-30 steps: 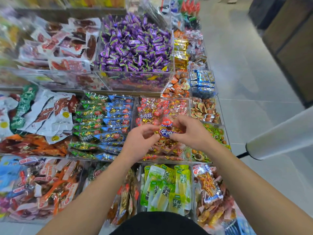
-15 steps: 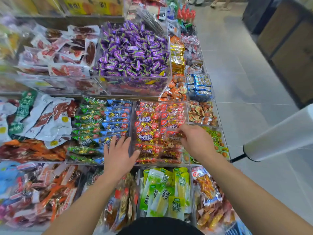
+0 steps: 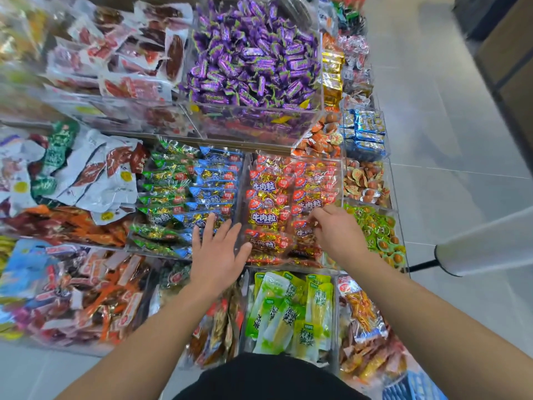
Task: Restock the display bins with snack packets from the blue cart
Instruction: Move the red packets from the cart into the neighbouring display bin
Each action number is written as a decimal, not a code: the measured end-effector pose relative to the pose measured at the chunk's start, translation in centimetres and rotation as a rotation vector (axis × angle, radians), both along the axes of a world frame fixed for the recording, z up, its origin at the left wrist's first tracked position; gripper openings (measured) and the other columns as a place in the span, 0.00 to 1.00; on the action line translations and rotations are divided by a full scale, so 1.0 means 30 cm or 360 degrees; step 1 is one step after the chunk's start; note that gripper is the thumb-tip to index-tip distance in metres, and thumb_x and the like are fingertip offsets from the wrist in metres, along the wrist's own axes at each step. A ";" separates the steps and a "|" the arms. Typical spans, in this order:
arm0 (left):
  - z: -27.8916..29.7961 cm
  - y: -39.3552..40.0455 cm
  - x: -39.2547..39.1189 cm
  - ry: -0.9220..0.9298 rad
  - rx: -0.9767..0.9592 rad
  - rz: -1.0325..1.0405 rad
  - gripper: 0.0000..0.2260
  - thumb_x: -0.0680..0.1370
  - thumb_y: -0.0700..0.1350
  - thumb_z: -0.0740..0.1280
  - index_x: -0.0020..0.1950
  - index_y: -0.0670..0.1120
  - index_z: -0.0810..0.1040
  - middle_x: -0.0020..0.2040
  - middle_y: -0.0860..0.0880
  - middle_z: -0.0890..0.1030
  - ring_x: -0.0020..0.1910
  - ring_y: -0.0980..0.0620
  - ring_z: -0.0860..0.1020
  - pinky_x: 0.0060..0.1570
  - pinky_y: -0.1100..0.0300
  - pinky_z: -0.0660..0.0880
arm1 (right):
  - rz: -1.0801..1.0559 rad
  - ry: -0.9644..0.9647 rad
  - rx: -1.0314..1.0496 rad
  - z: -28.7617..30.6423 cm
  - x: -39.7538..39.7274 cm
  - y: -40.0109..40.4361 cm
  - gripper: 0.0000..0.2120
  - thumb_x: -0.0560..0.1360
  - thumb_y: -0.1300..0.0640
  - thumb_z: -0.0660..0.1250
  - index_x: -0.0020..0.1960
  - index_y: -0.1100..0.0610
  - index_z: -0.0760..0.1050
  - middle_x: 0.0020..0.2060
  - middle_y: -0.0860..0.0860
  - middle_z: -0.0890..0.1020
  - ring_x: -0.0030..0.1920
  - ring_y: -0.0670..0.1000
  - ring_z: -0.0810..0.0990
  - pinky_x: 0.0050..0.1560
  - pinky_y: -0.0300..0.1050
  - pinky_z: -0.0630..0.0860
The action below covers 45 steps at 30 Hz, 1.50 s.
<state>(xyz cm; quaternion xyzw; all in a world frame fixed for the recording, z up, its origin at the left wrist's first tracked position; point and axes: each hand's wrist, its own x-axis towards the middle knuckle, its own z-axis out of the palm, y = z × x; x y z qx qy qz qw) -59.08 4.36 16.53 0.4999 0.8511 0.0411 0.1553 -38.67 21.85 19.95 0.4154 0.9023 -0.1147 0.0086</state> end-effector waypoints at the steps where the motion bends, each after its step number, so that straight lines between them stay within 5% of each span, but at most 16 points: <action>1: -0.002 0.000 -0.001 -0.0001 0.0001 0.0003 0.29 0.82 0.65 0.47 0.81 0.55 0.59 0.82 0.52 0.59 0.82 0.48 0.40 0.77 0.41 0.35 | 0.0014 -0.0033 -0.0002 -0.014 -0.009 0.004 0.14 0.77 0.60 0.65 0.63 0.53 0.76 0.55 0.52 0.80 0.55 0.57 0.76 0.52 0.51 0.76; 12: 0.005 -0.001 -0.002 -0.0048 0.0025 0.0017 0.29 0.82 0.65 0.48 0.81 0.55 0.60 0.81 0.52 0.59 0.81 0.48 0.40 0.76 0.42 0.34 | -0.0212 -0.0108 0.0355 -0.074 -0.009 -0.001 0.16 0.75 0.47 0.67 0.61 0.48 0.74 0.54 0.47 0.79 0.59 0.55 0.75 0.63 0.53 0.65; 20: 0.008 -0.004 -0.001 -0.0077 0.0057 0.0041 0.28 0.82 0.64 0.51 0.80 0.54 0.62 0.81 0.53 0.61 0.81 0.49 0.40 0.77 0.42 0.35 | -0.0224 0.0381 -0.0146 0.010 0.007 0.032 0.09 0.76 0.54 0.71 0.56 0.53 0.79 0.50 0.51 0.82 0.51 0.55 0.78 0.49 0.49 0.75; 32: 0.000 0.005 -0.003 -0.0085 0.0016 0.0066 0.28 0.82 0.65 0.50 0.80 0.55 0.62 0.81 0.54 0.60 0.81 0.50 0.39 0.77 0.43 0.33 | -0.0206 -0.0085 0.0050 -0.097 0.028 0.002 0.15 0.78 0.48 0.67 0.63 0.49 0.75 0.58 0.51 0.81 0.56 0.57 0.78 0.55 0.52 0.72; 37: 0.008 0.005 -0.001 -0.0110 0.0031 0.0079 0.28 0.82 0.65 0.51 0.80 0.54 0.63 0.81 0.53 0.61 0.82 0.50 0.41 0.77 0.42 0.34 | -0.0253 0.0032 0.0193 -0.103 0.051 -0.013 0.25 0.74 0.43 0.71 0.67 0.51 0.71 0.61 0.50 0.76 0.61 0.57 0.74 0.62 0.55 0.70; 40: 0.034 0.009 -0.008 -0.0173 0.0076 0.0099 0.28 0.82 0.63 0.55 0.79 0.52 0.65 0.80 0.51 0.63 0.82 0.48 0.46 0.77 0.41 0.39 | -0.0271 0.0134 0.0218 -0.082 0.065 -0.040 0.27 0.73 0.44 0.71 0.68 0.53 0.70 0.63 0.51 0.76 0.63 0.57 0.73 0.65 0.54 0.69; 45: 0.127 -0.016 0.014 -0.0365 0.0319 0.0089 0.25 0.81 0.56 0.64 0.75 0.45 0.70 0.74 0.46 0.73 0.76 0.44 0.66 0.74 0.46 0.62 | -0.0307 0.0163 0.0234 -0.030 0.089 -0.143 0.29 0.76 0.42 0.66 0.72 0.54 0.68 0.68 0.52 0.73 0.69 0.55 0.69 0.71 0.51 0.62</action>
